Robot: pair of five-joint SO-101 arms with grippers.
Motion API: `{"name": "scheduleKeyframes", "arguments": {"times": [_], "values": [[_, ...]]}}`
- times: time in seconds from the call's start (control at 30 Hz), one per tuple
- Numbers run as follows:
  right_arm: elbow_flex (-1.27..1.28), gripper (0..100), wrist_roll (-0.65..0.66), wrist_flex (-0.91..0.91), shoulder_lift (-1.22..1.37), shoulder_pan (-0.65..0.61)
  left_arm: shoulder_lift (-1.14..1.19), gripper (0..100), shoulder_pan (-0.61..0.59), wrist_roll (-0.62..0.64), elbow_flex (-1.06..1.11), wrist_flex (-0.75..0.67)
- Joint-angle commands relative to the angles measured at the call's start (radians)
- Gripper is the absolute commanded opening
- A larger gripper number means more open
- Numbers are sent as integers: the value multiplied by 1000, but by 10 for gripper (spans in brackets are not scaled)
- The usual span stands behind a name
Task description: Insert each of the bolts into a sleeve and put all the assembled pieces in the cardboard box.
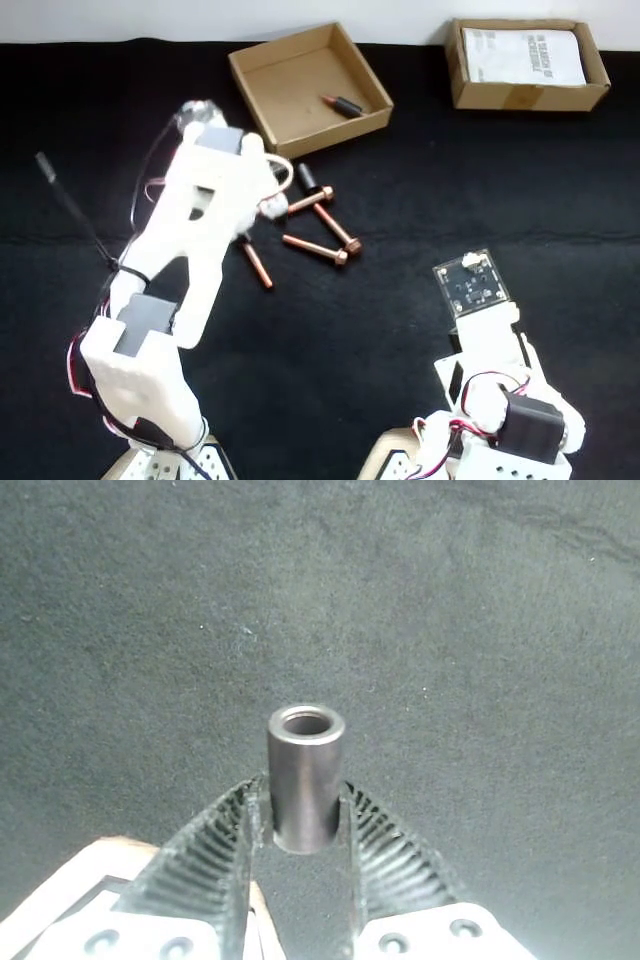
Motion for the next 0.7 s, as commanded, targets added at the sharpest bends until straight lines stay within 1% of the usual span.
{"name": "scheduleKeyframes", "arguments": {"times": [0.0,0.07,0.2,0.47,0.67], "values": [[-2,7,-8,-19,-4,12,-51,185,-35,-2,124,-107],[-2,7,-8,-19,-4,12,-51,185,-44,-2,183,-175],[-2,7,-8,-19,-4,12,-51,185,-53,-2,255,-267],[-2,7,-8,-19,-4,12,-50,184,-79,-3,321,-373],[-1,7,-9,-19,-4,13,-35,181,-124,-3,366,-465]]}}
